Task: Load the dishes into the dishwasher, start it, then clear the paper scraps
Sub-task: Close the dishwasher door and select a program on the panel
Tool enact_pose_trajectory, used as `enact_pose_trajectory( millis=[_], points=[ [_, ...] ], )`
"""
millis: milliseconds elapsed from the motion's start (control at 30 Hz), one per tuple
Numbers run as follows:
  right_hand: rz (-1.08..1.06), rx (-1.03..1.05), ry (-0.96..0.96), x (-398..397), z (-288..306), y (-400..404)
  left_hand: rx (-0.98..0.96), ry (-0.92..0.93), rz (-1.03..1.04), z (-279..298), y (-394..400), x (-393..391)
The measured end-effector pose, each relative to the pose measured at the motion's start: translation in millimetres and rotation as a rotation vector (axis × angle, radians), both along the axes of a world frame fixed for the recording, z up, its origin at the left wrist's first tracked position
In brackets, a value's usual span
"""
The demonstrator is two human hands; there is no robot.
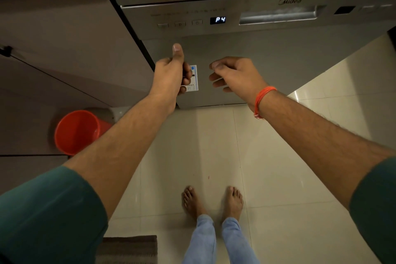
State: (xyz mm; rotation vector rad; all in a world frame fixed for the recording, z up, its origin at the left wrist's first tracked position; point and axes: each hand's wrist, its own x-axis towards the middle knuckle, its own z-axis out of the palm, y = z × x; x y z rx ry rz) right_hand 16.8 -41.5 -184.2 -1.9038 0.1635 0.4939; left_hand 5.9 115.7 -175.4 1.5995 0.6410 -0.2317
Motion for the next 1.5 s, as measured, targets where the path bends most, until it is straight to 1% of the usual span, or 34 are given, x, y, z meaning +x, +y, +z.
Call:
enact_pose_trajectory(
  millis=[167,267,433,633,833,967,1133,1500],
  points=[
    [0.000,0.000,-0.015,0,9,-6,0.010,0.022,-0.029,-1,-15,-7],
    [-0.006,0.004,-0.033,5,16,-17,0.000,0.001,-0.022,6,-32,-4],
    [-0.019,0.041,-0.023,11,17,-52,0.012,0.004,-0.033,10,-69,-3],
    [-0.117,0.058,-0.016,15,11,-147,0.000,0.057,0.021,1,-147,-4],
    [-0.252,0.014,0.015,29,9,-253,-0.056,0.036,-0.056,-5,-233,7],
    [-0.321,-0.006,-0.017,46,10,-294,-0.084,0.036,-0.084,-3,-271,14],
    [-0.336,-0.056,-0.041,70,5,-311,-0.074,0.068,-0.054,-1,-285,22],
    [-0.391,-0.009,-0.133,78,-3,-312,-0.042,0.125,-0.057,-14,-276,27]
  ],
)
